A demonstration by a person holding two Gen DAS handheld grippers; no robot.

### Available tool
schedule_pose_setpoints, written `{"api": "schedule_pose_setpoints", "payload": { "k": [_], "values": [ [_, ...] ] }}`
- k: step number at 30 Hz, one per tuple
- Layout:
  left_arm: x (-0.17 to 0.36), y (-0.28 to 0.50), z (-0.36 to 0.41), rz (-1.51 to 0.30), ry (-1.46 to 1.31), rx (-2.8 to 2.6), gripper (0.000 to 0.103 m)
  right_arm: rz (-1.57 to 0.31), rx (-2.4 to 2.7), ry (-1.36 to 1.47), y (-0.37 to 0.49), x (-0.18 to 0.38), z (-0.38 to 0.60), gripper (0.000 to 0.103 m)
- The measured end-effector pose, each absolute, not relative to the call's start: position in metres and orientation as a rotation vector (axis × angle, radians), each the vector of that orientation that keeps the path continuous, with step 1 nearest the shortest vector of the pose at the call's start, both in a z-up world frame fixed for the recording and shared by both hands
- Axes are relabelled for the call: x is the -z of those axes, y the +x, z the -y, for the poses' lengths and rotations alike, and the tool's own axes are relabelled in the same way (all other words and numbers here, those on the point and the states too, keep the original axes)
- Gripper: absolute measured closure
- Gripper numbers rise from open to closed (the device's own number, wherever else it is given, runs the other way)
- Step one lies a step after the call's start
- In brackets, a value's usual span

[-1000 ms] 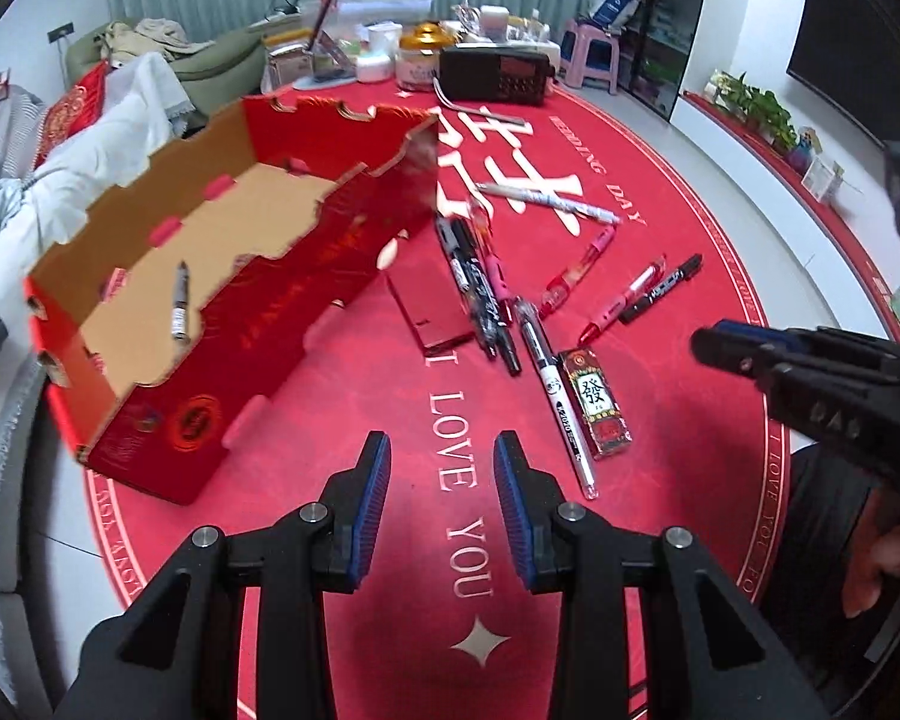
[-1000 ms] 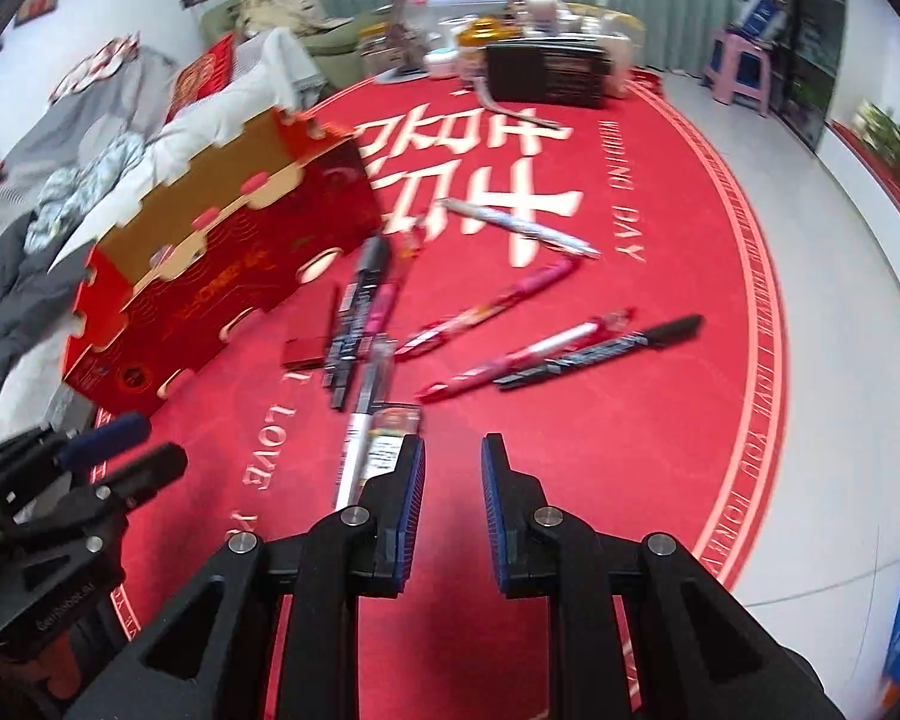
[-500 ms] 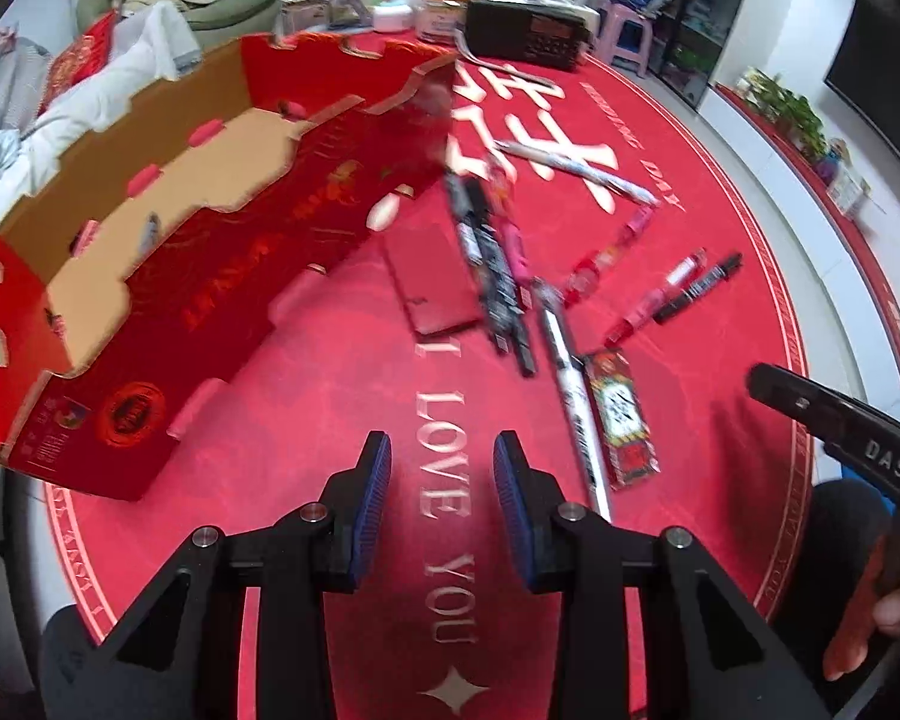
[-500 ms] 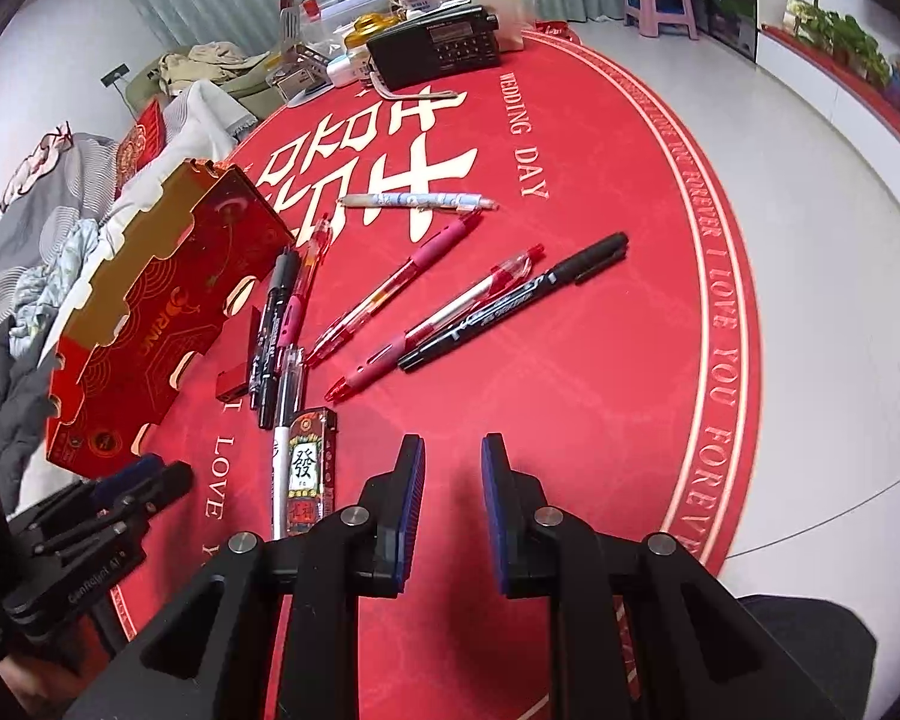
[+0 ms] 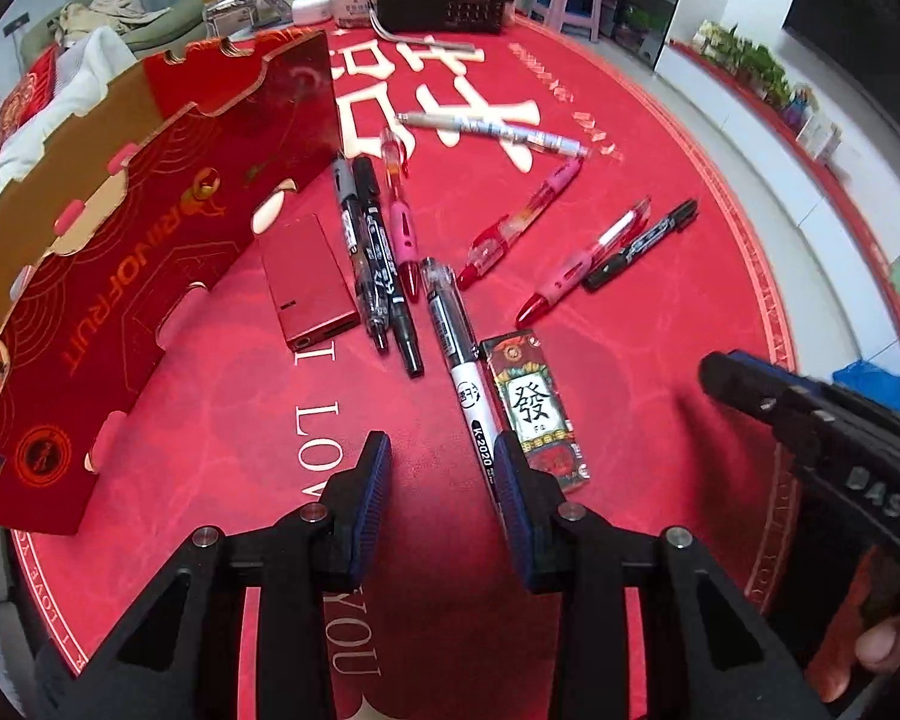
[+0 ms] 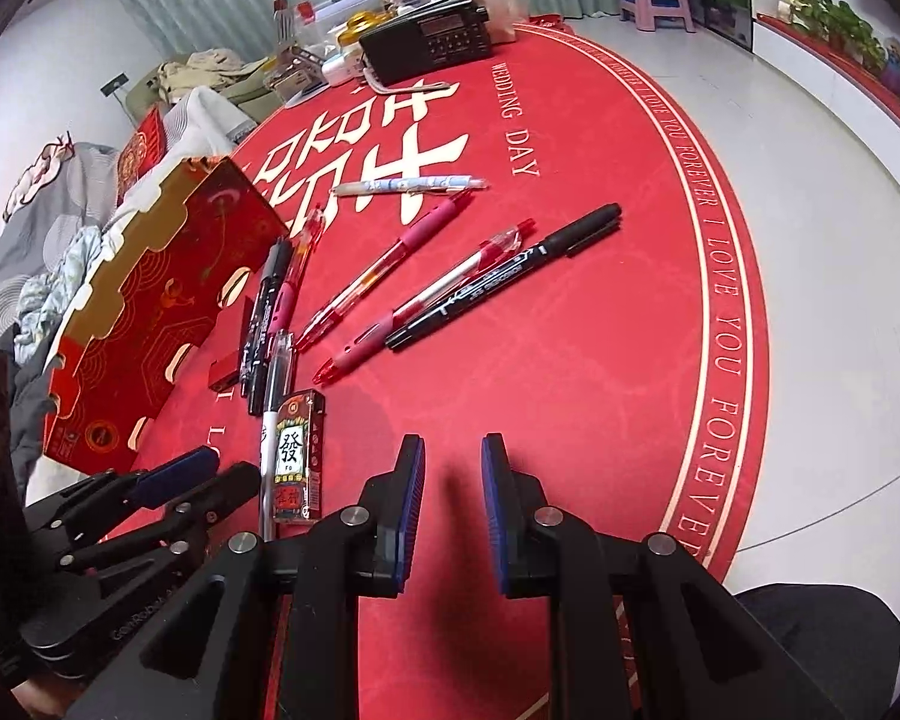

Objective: Organize rigid objects
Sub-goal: 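Move both grippers back over the scattered pens on the rug, then grasp the clear pen with the left gripper while the right gripper grasps the black marker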

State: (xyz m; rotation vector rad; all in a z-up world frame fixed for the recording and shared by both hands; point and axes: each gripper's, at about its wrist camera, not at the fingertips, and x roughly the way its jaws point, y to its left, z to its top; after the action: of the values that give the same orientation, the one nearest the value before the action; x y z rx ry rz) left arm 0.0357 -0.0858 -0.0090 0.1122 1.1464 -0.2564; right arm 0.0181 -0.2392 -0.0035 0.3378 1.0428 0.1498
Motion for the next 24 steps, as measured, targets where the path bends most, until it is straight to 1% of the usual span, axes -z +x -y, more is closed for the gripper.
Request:
{"api": "schedule_pose_setpoints", "payload": {
  "k": [4, 8, 13, 24],
  "values": [
    [0.016, 0.048, 0.091, -1.173, 0.111, 0.234, 0.063, -1.035, -0.156, 0.324, 0.018, 0.003, 0.237, 0.082],
    [0.018, 0.055, 0.098, -1.164, 0.135, 0.213, 0.063, -1.031, -0.153, 0.329, 0.020, 0.003, 0.240, 0.083],
    [0.017, 0.066, 0.097, -1.166, 0.115, 0.191, 0.063, -1.038, -0.120, 0.349, 0.039, 0.008, 0.248, 0.083],
    [0.019, 0.064, 0.093, -1.142, 0.113, 0.215, 0.063, -1.081, 0.061, 0.589, 0.089, 0.019, 0.277, 0.083]
  ]
}}
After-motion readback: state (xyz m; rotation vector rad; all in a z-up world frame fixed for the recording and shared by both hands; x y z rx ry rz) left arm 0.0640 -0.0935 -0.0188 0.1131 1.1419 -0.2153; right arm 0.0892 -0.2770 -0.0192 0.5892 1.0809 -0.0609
